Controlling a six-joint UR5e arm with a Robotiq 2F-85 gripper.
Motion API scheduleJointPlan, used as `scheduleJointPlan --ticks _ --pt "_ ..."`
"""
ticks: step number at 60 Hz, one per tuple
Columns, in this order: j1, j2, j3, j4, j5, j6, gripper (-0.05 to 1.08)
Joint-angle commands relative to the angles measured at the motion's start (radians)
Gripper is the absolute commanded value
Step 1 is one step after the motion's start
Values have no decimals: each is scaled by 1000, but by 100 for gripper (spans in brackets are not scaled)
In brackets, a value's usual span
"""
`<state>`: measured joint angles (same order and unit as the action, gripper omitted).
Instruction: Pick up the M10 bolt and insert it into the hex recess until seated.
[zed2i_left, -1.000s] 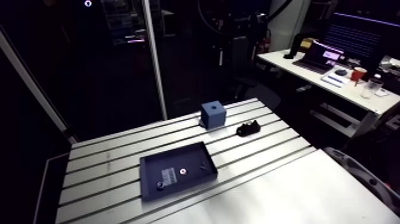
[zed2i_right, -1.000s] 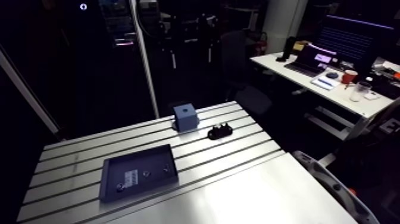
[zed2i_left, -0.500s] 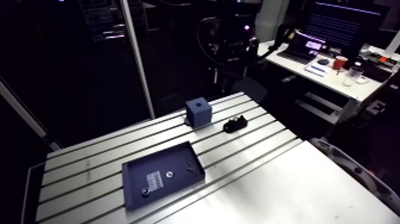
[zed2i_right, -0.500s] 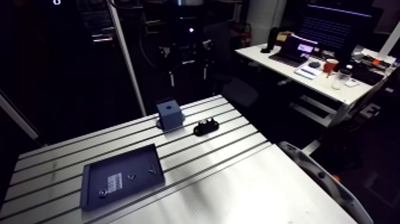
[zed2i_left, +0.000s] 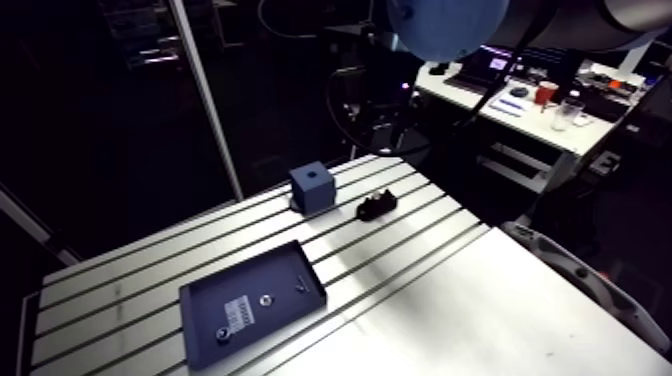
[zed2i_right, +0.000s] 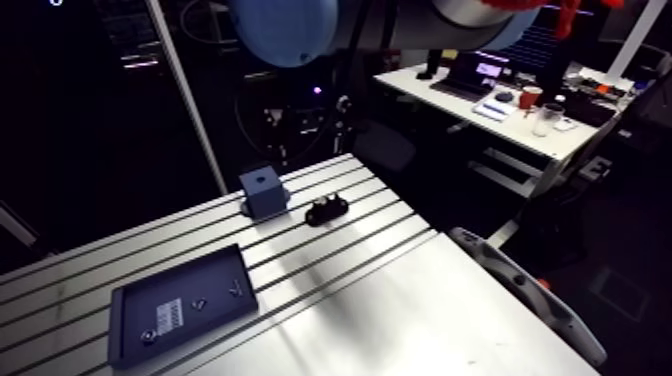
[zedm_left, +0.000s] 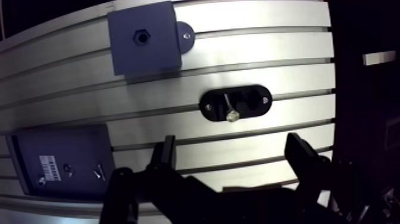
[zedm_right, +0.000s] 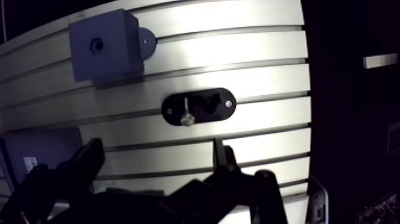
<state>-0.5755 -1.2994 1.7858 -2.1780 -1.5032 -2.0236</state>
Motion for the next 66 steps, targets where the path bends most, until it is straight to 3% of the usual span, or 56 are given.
scheduleJointPlan --ticks 1,15,23,32,38,56,66 --pt "-28 15 49 -81 2 -14 1" --pt "-34 35 73 -122 4 -24 1" --pt "-35 50 87 -153 19 -24 3" --pt "-41 64 106 -184 21 -24 6" --pt "-41 78 115 -219 41 -22 11" --pt "-41 103 126 -263 47 -7 22" --pt "-47 113 129 -272 62 -4 26"
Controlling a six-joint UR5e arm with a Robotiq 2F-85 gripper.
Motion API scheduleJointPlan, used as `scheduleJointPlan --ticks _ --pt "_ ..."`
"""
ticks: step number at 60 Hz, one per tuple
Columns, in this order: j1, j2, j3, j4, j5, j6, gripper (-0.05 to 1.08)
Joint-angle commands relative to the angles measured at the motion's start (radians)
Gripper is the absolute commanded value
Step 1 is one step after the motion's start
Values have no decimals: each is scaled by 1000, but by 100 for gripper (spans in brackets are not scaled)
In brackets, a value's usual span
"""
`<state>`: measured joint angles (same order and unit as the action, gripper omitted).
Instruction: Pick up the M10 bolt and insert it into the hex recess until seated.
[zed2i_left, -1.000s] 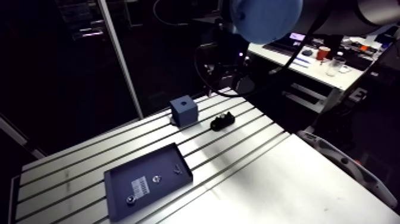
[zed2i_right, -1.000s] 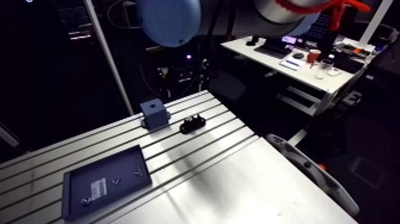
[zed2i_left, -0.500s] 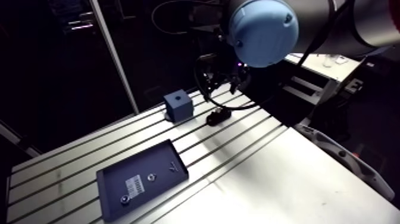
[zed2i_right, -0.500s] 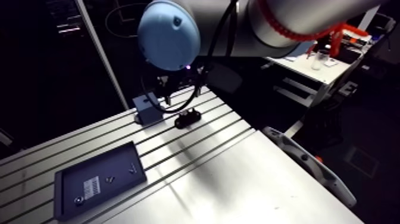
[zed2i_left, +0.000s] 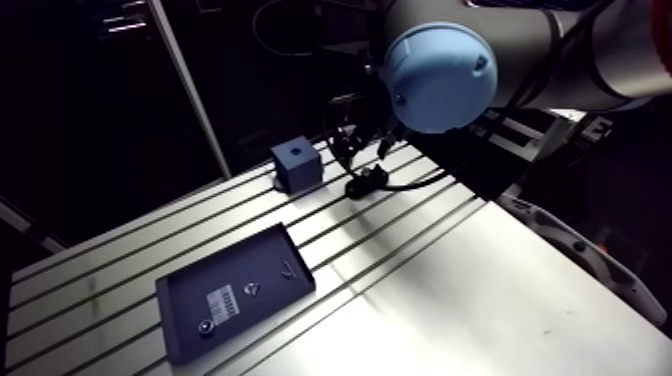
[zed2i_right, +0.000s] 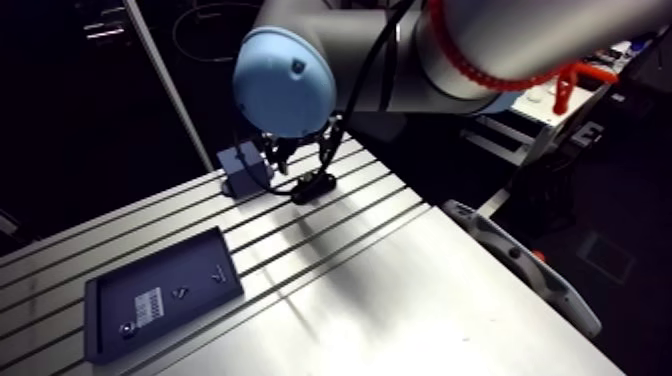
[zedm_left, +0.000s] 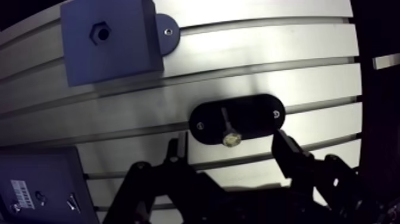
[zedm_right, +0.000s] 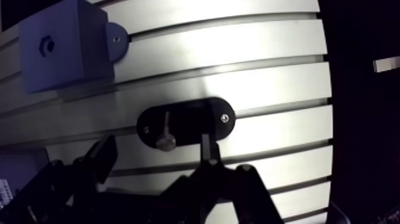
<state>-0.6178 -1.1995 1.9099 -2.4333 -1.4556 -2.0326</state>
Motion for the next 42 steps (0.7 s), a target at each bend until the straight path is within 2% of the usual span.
scheduleJointPlan --ticks 1,11,42 --pt "-6 13 8 -20 17 5 26" --pt "-8 13 17 -22 25 8 28" --pt "-20 16 22 -34 27 15 35"
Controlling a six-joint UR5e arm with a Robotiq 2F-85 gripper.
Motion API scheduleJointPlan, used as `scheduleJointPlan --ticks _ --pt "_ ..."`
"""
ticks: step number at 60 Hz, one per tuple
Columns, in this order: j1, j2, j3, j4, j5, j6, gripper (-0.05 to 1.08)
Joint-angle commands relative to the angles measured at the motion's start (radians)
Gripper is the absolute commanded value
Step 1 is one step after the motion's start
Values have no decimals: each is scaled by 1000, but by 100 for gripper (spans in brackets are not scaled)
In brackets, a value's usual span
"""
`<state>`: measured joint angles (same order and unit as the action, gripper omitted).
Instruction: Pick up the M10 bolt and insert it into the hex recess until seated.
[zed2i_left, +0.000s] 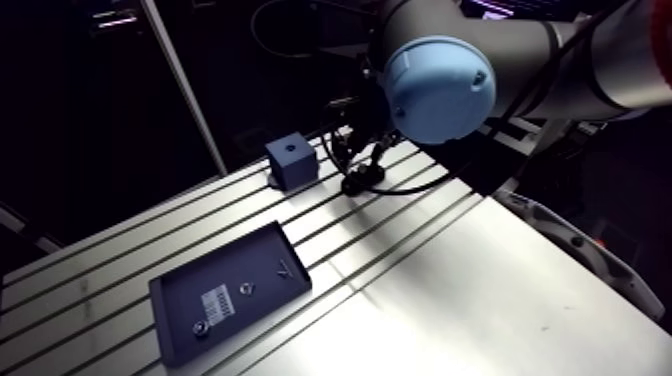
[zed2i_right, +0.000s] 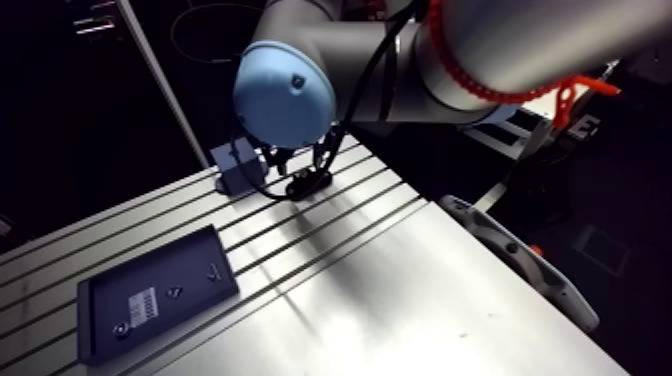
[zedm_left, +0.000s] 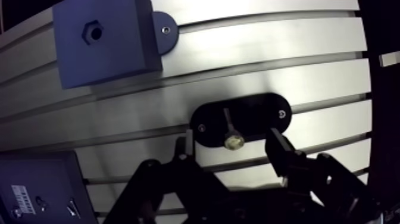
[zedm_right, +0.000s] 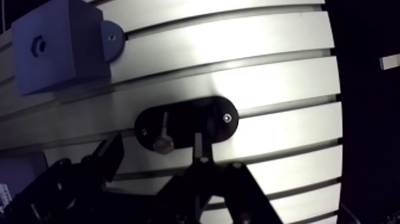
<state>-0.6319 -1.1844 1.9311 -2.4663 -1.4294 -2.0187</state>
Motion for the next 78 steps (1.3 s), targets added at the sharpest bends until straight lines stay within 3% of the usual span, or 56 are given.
scheduleJointPlan --ticks 1,78 --pt "-6 1 1 -1 1 1 35" --pt "-5 10 4 -1 7 1 52"
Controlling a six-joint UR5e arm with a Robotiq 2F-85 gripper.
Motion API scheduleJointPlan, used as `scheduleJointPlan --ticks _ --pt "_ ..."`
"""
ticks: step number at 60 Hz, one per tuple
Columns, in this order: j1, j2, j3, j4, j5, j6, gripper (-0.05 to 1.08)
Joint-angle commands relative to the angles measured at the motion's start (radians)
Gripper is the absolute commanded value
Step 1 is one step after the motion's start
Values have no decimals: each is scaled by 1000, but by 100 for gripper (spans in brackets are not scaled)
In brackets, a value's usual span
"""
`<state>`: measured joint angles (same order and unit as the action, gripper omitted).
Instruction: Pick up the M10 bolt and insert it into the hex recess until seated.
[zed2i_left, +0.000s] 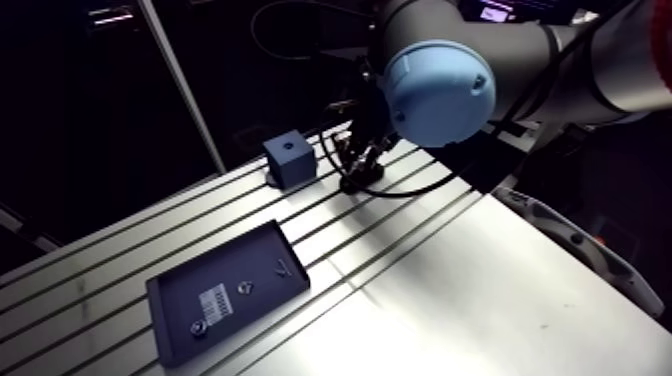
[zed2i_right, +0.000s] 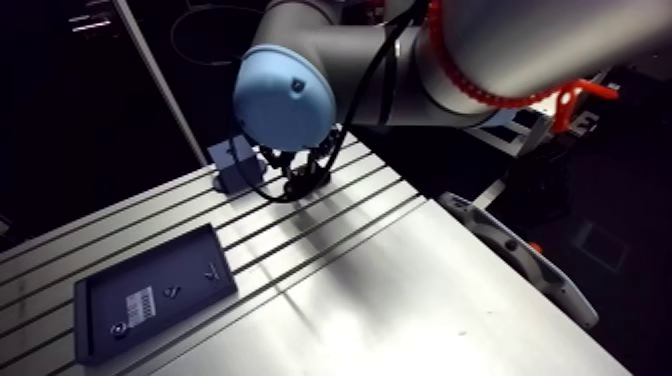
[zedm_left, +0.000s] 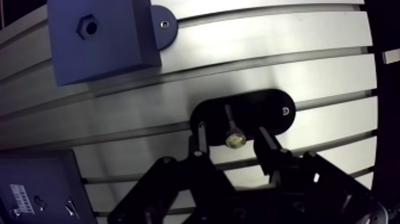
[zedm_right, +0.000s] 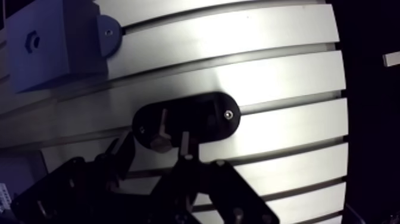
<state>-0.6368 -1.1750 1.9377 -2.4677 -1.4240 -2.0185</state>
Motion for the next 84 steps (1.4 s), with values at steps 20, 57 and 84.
scheduleJointPlan --ticks 20,57,84 --pt "0 5 -6 0 1 0 56" --pt "0 13 -13 0 1 0 60" --pt "0 13 -10 2 1 -1 62"
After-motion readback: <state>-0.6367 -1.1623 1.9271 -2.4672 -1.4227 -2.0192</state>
